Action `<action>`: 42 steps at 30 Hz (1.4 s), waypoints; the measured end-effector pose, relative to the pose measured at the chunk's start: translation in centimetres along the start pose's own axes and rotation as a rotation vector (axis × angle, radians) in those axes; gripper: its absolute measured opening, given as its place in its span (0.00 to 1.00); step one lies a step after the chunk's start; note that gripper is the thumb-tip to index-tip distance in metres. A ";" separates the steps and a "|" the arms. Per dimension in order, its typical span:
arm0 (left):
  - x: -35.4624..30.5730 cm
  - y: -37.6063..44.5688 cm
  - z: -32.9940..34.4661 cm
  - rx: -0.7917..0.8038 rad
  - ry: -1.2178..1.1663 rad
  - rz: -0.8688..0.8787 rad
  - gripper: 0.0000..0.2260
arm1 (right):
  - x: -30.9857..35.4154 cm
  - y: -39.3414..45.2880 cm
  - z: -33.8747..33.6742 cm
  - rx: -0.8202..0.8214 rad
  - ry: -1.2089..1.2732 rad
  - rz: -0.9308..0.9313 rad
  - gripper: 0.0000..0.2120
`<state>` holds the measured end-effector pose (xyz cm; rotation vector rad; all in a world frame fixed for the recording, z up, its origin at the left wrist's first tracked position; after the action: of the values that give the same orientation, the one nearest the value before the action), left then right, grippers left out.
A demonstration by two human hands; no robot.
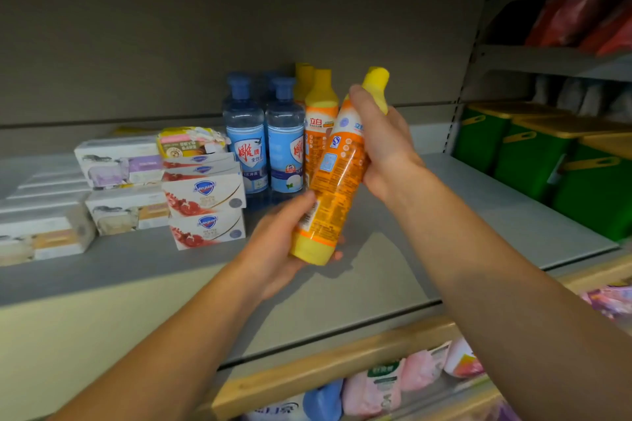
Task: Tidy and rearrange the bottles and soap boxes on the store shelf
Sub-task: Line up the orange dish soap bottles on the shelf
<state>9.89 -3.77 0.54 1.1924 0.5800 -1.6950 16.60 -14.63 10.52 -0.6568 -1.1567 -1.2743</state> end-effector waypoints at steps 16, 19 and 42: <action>1.3 -1.0 2.8 0.391 -0.354 -0.145 0.28 | -1.5 0.2 1.7 0.249 0.178 0.077 0.20; 1.7 -0.5 2.3 0.325 -0.287 -0.159 0.29 | -1.0 0.2 0.7 0.116 0.057 0.040 0.16; 1.8 1.2 1.7 -0.043 0.282 -0.089 0.15 | -3.3 -0.9 -3.9 0.139 -0.389 0.098 0.13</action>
<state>10.04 -6.40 -0.21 1.4035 0.8475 -1.5897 17.19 -17.04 5.99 -0.8709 -1.4958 -0.9969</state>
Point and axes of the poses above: each hand's wrist, its own y-axis towards the middle knuckle, its own z-axis out of the palm, x = y × z, the point moved 9 cm from there along y, towards the middle knuckle, and after that the axes turned 14 degrees about x, right-handed, at the moved point
